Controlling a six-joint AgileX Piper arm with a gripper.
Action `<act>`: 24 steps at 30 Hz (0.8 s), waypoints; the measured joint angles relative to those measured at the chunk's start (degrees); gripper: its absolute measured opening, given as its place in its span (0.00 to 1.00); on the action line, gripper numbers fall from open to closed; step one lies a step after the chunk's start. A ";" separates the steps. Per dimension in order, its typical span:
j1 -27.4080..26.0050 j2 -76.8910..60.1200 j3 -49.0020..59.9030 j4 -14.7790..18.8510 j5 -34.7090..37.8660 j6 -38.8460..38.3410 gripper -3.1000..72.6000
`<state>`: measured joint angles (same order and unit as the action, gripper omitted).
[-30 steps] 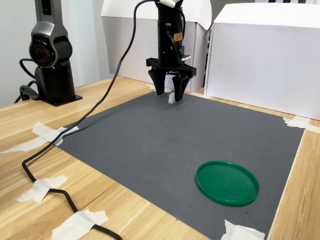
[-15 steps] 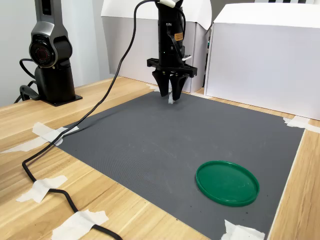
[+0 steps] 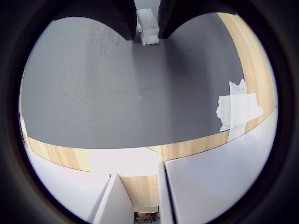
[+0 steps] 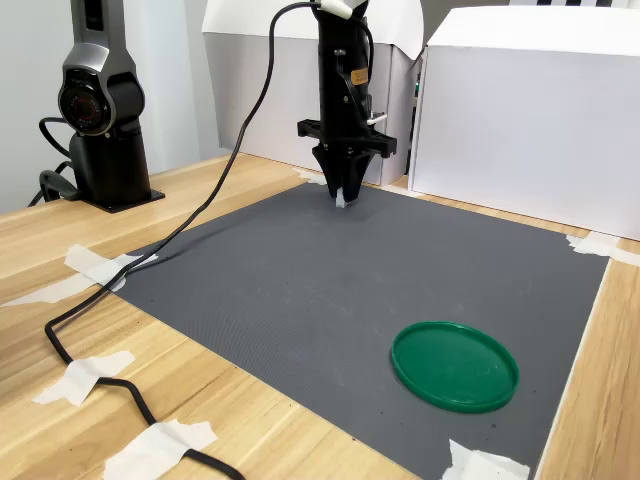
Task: Grasp a white terminal and put it on the green lid.
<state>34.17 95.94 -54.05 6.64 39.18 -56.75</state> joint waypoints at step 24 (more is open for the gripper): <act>-14.36 -3.27 -17.06 0.60 15.17 4.98 0.16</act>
<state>19.81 92.67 -71.11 7.24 54.35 -51.77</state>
